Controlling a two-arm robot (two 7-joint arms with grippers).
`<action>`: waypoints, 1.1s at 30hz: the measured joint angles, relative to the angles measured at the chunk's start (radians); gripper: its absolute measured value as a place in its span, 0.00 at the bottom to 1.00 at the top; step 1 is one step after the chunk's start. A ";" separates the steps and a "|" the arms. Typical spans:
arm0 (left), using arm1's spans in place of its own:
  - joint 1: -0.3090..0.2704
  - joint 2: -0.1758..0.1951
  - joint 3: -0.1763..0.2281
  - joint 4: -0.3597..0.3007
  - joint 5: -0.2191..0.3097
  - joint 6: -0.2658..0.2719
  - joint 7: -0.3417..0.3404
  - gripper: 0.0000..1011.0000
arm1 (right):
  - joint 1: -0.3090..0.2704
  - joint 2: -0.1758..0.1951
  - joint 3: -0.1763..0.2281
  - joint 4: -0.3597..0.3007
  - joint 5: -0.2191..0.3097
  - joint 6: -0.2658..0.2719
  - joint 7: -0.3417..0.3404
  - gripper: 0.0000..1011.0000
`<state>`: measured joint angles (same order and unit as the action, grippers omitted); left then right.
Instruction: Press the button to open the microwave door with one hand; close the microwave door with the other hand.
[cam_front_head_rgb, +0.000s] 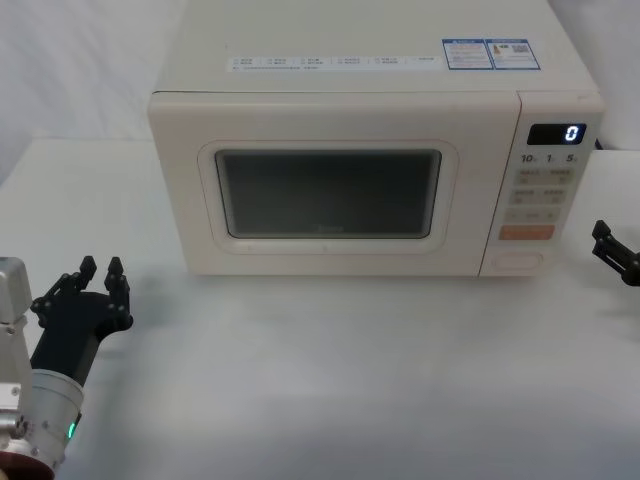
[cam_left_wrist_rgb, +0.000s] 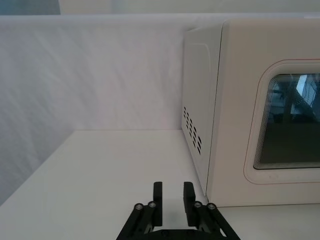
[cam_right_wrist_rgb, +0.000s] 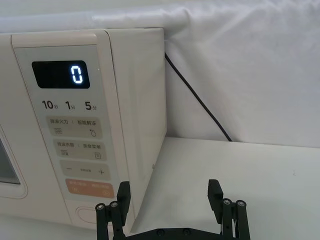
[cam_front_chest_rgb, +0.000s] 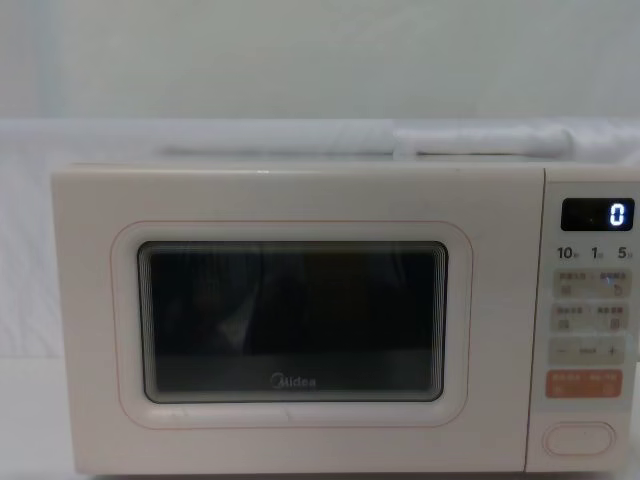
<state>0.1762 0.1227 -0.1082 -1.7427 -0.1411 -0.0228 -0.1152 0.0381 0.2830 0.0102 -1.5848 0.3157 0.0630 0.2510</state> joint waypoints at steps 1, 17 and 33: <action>0.000 0.000 0.000 0.000 0.000 0.000 0.000 0.31 | 0.000 0.000 0.000 0.000 0.000 0.000 0.000 0.99; 0.000 0.000 0.000 0.000 0.000 0.000 0.000 0.79 | 0.000 0.000 0.000 0.000 0.000 0.000 0.000 0.99; 0.000 0.000 0.000 0.000 0.000 0.000 0.000 0.99 | 0.000 0.000 0.000 0.000 0.000 0.000 0.000 0.99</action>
<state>0.1763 0.1227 -0.1082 -1.7431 -0.1409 -0.0228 -0.1150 0.0381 0.2831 0.0102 -1.5848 0.3157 0.0630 0.2510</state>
